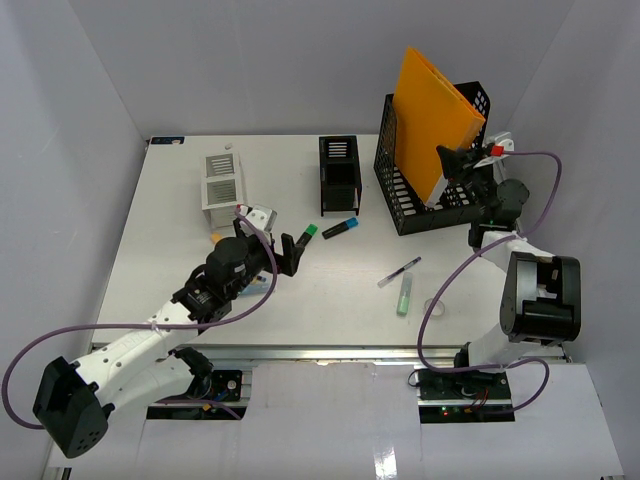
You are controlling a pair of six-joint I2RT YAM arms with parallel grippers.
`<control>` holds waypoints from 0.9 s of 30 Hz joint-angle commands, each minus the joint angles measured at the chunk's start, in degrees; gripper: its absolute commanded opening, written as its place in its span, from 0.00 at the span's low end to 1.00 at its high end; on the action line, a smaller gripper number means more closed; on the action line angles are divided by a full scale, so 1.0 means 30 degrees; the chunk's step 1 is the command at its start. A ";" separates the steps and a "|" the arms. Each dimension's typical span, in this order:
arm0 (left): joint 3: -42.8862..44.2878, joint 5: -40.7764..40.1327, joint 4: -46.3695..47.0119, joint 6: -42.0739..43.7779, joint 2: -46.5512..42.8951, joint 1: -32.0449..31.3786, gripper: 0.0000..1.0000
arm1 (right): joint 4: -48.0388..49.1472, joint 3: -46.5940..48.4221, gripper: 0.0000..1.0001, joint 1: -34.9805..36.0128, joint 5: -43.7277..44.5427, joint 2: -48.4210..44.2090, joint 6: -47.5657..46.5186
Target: Organize the desk
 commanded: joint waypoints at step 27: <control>-0.0805 0.2346 0.1325 -0.2986 0.2625 0.0122 0.98 | 0.1226 -0.3188 0.79 0.0899 0.1421 -0.1514 -0.2753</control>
